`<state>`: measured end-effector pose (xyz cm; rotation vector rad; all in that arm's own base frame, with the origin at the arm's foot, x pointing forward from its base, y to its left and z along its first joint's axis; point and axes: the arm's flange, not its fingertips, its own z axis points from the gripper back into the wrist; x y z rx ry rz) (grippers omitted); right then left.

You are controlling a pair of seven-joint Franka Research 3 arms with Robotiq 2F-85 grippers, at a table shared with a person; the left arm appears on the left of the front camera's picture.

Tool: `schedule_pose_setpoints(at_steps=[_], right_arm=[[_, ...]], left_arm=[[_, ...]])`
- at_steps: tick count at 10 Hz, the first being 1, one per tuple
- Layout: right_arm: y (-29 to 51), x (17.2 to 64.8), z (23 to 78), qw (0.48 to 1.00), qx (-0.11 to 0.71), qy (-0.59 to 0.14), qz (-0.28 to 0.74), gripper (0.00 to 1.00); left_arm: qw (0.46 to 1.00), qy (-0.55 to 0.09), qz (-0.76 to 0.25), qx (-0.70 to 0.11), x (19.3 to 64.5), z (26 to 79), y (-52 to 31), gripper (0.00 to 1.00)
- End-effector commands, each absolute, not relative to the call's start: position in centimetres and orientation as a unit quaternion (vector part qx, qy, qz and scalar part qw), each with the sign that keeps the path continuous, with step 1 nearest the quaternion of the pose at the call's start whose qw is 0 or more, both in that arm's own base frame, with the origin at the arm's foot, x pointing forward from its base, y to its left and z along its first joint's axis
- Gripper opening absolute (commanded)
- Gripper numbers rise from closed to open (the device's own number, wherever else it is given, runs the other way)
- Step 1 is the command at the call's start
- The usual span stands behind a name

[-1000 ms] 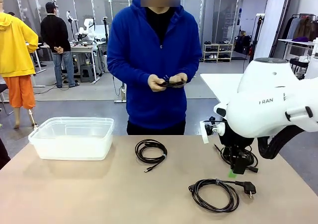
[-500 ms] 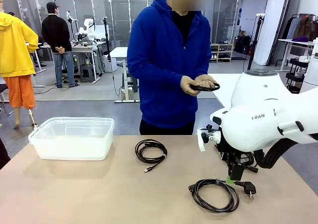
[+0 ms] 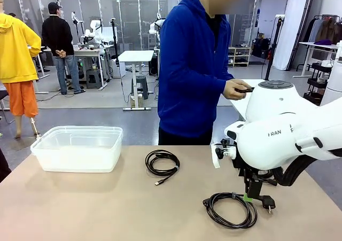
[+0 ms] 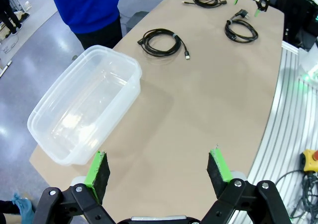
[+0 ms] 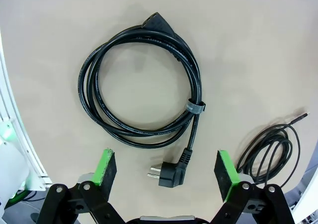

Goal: Organize and store the cables.
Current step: Place the Power Cable into the Organizing box.

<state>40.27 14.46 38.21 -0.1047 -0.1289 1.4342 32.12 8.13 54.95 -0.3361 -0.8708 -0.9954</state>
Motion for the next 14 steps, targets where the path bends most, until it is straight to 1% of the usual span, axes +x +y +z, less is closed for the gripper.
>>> schedule_pose_setpoints(at_steps=[1, 3, 5, 7, 11, 14], right_arm=[[14.8, 40.5, 37.8, 0.758, -0.057, -0.055, 0.647, 1.00], [14.7, 41.5, 37.1, 0.764, -0.077, -0.066, 0.637, 1.00], [14.4, 43.6, 37.2, 0.768, -0.058, -0.073, 0.634, 1.00], [14.5, 45.7, 37.1, 0.774, -0.056, -0.075, 0.626, 1.00], [14.7, 46.6, 36.2, 0.782, -0.050, -0.060, 0.618, 1.00], [14.6, 46.7, 35.3, 0.817, -0.043, -0.053, 0.572, 1.00]], left_arm=[[0.769, -0.405, -0.468, -0.162, 32.3, 55.0, 8.3, 1.00], [0.769, -0.405, -0.468, -0.162, 32.3, 55.0, 8.3, 1.00], [0.769, -0.405, -0.468, -0.162, 32.3, 55.0, 8.3, 1.00], [0.769, -0.405, -0.468, -0.162, 32.3, 55.0, 8.3, 1.00], [0.769, -0.405, -0.468, -0.162, 32.3, 55.0, 8.3, 1.00], [0.769, -0.405, -0.468, -0.162, 32.3, 55.0, 8.3, 1.00]])
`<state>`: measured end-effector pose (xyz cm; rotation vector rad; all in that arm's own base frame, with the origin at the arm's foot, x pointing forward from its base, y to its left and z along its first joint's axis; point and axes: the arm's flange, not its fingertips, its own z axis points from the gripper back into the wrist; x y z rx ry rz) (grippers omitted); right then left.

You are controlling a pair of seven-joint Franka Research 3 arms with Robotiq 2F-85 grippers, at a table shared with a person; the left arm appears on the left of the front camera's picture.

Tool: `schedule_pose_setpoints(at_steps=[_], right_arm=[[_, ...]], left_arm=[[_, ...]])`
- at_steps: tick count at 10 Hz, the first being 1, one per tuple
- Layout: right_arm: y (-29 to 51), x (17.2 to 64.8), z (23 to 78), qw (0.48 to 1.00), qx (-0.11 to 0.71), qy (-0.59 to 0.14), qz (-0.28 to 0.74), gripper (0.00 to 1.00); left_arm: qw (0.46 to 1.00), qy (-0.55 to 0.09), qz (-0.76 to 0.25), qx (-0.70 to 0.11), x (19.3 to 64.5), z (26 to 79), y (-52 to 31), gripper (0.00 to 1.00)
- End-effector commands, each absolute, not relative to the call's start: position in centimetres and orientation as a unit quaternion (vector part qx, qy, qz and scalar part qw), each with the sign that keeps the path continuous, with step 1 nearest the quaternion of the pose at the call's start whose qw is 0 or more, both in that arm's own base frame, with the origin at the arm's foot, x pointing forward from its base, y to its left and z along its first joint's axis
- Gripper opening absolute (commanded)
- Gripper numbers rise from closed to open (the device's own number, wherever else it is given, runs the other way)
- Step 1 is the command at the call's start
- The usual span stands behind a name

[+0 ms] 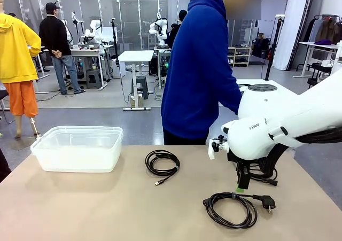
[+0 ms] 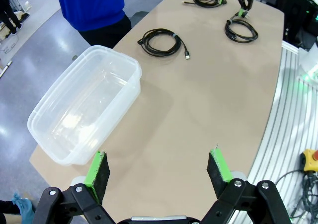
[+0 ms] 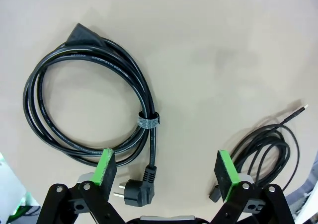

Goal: Organize and store the cables.
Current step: Place the Power Cable into the Organizing box.

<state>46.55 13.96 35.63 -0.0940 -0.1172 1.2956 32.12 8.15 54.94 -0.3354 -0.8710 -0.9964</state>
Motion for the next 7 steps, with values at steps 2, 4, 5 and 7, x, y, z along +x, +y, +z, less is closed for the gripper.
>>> schedule_pose_setpoints(at_steps=[2, 4, 5, 7], right_arm=[[14.80, 46.72, 34.51, 0.857, -0.027, -0.044, 0.513, 1.00], [15.33, 46.81, 34.31, 0.869, -0.035, -0.044, 0.492, 1.00], [15.47, 46.96, 34.02, 0.866, -0.039, -0.049, 0.496, 1.00], [15.53, 46.90, 34.30, 0.867, -0.027, -0.052, 0.495, 1.00]], left_arm=[[0.769, -0.405, -0.468, -0.162, 32.29, 55.01, 8.31, 1.00], [0.769, -0.405, -0.468, -0.162, 32.29, 55.01, 8.31, 1.00], [0.769, -0.405, -0.468, -0.162, 32.29, 55.01, 8.31, 1.00], [0.769, -0.405, -0.468, -0.162, 32.29, 55.01, 8.31, 1.00]])
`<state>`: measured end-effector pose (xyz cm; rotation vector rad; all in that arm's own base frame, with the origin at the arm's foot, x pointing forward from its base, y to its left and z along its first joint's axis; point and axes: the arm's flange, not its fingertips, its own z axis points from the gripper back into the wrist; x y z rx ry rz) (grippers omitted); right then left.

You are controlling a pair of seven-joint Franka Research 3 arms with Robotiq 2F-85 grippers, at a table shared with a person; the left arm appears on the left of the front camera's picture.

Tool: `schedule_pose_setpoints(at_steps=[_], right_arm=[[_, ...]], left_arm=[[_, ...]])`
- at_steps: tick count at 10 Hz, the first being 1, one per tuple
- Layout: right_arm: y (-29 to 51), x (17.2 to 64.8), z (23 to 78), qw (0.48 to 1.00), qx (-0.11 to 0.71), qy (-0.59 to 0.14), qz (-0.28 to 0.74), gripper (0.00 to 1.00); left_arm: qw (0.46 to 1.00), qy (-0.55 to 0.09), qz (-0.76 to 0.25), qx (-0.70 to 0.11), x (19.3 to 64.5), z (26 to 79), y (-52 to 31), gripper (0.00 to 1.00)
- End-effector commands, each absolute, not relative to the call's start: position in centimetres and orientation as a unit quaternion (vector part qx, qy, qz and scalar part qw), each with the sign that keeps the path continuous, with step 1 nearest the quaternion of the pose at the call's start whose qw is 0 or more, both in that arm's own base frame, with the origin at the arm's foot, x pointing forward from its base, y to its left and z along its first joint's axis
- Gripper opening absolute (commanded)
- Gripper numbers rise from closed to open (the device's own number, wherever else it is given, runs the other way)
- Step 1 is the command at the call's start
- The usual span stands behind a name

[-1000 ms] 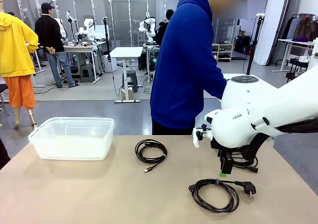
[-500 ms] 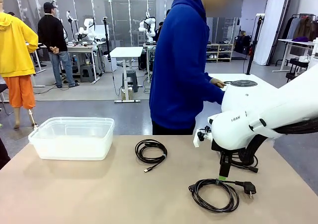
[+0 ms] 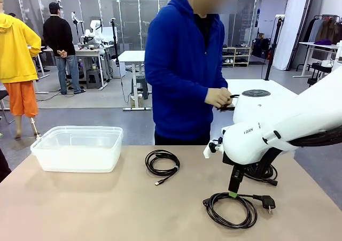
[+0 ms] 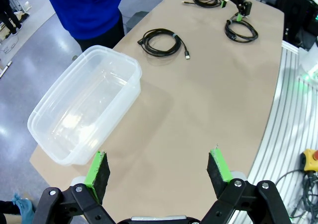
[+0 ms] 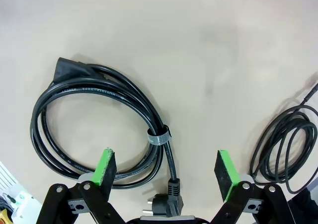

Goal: Organize and store the cables.
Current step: Place the Power Cable into the Organizing box.

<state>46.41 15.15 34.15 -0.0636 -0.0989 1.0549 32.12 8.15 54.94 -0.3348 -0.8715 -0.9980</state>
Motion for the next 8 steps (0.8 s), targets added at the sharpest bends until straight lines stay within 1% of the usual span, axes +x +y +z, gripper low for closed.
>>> schedule_pose_setpoints(at_steps=[1, 6, 7, 8], right_arm=[[15.0, 46.4, 34.1, 0.863, -0.031, -0.047, 0.503, 1.00], [15.2, 46.4, 34.1, 0.862, -0.030, -0.046, 0.503, 1.00], [15.7, 46.7, 32.5, 0.855, -0.052, -0.045, 0.515, 1.00], [15.9, 47.3, 31.6, 0.855, -0.041, -0.053, 0.514, 1.00]], left_arm=[[0.769, -0.405, -0.468, -0.162, 32.3, 55.0, 8.3, 1.00], [0.769, -0.405, -0.468, -0.162, 32.3, 55.0, 8.3, 1.00], [0.769, -0.405, -0.468, -0.162, 32.3, 55.0, 8.3, 1.00], [0.769, -0.405, -0.468, -0.162, 32.3, 55.0, 8.3, 1.00]])
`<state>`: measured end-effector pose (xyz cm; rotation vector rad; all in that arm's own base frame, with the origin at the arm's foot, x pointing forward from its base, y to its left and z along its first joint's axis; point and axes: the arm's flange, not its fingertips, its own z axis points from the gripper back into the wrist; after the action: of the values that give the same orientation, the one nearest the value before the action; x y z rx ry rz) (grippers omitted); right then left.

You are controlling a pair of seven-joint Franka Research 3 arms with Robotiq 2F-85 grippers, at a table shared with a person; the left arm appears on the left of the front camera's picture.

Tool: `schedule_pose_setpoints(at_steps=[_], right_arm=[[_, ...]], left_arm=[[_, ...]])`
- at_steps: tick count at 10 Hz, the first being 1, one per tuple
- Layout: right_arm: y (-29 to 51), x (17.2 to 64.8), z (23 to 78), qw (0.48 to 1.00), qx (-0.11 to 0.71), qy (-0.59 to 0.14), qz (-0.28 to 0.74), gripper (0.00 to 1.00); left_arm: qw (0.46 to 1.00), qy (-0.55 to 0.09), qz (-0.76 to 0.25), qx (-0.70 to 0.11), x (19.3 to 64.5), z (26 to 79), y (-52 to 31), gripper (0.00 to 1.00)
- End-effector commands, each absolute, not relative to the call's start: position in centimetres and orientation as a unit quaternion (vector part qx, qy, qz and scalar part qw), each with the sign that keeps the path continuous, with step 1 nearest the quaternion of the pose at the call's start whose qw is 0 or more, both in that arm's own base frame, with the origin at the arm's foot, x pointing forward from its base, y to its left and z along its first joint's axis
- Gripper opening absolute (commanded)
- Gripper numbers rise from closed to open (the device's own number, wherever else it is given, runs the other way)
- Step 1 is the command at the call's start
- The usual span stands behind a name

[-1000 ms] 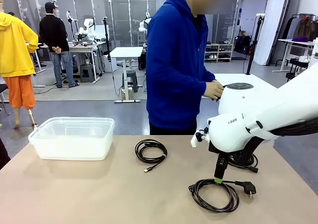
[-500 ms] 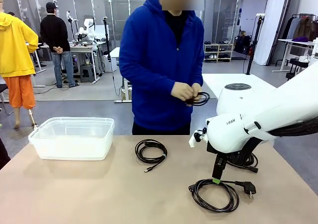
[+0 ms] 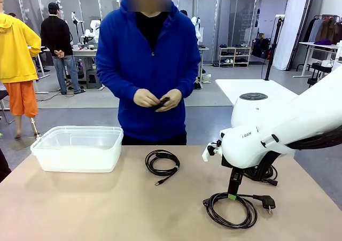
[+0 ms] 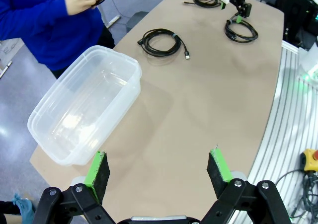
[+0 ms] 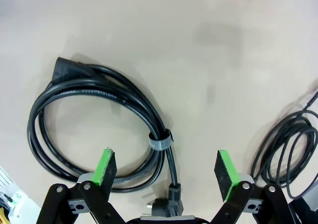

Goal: Organize and store the cables.
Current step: Place the Power Cable into the Organizing box.

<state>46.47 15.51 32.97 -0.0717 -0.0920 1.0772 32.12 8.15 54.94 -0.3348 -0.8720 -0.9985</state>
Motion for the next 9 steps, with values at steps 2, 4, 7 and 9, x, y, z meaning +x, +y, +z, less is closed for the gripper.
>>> schedule_pose_setpoints(at_steps=[2, 4, 7, 9], right_arm=[[15.9, 47.6, 30.4, 0.854, -0.035, -0.041, 0.518, 1.00], [16.2, 47.7, 29.7, 0.854, -0.031, -0.034, 0.518, 1.00], [15.8, 47.7, 29.9, 0.862, -0.028, -0.034, 0.506, 0.42], [15.7, 47.4, 30.4, 0.868, -0.025, -0.029, 0.495, 0.00]], left_arm=[[0.769, -0.405, -0.468, -0.162, 32.3, 55.0, 8.3, 1.00], [0.769, -0.405, -0.468, -0.162, 32.3, 55.0, 8.3, 1.00], [0.769, -0.405, -0.468, -0.162, 32.3, 55.0, 8.3, 1.00], [0.769, -0.405, -0.468, -0.162, 32.3, 55.0, 8.3, 1.00]])
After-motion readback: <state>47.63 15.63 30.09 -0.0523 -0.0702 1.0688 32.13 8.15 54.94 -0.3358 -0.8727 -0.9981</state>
